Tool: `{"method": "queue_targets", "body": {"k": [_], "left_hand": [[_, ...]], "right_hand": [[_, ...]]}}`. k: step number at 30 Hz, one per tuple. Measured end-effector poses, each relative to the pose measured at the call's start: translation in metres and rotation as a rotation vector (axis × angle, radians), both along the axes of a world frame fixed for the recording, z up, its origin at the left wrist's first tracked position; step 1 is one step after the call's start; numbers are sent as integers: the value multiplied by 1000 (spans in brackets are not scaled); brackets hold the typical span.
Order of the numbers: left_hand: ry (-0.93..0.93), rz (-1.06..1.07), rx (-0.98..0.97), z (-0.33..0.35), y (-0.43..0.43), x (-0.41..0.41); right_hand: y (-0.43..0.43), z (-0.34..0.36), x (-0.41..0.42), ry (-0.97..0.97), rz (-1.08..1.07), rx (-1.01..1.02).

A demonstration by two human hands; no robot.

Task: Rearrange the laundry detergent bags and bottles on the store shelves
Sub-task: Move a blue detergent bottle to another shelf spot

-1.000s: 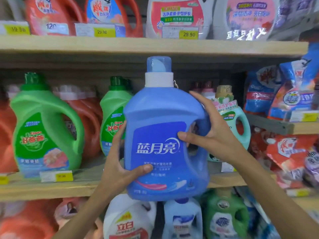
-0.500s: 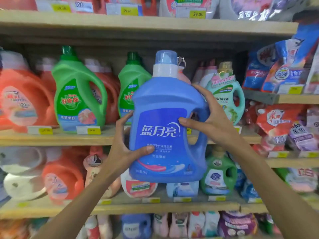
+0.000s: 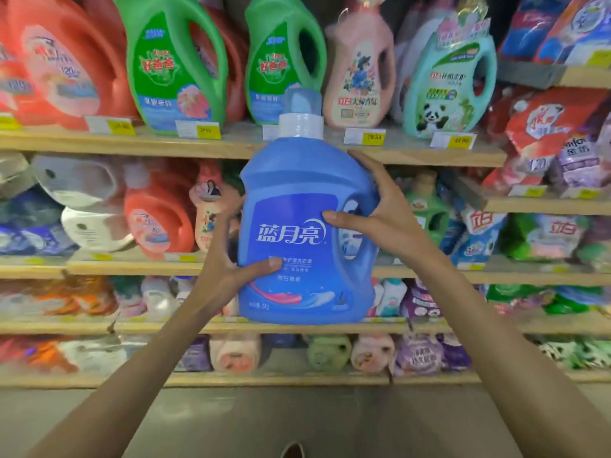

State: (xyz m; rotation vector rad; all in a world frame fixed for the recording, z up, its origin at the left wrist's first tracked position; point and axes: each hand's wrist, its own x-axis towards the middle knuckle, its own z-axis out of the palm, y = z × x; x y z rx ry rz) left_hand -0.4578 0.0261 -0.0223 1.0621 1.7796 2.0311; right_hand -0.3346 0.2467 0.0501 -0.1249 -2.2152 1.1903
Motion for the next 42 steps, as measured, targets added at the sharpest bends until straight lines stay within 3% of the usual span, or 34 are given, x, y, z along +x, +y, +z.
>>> {"method": "queue_targets", "body": {"k": [8,21,32,42], "left_hand": [[-219,-50,-53,-31,-50,-12],[-258,-140,-153,-62,-113,-74],[-472,-189,-329,-179,-135,-80],[-576,-222,-383,-331,-111,-95]], "right_hand": [[-42,-24,-25,-121,-10,-9],[-105,-67,-69,-237,-64,-181],[-122,-185,-81,-455,-112,-319],[-98,-340,-93,-556,-122,-382]]}}
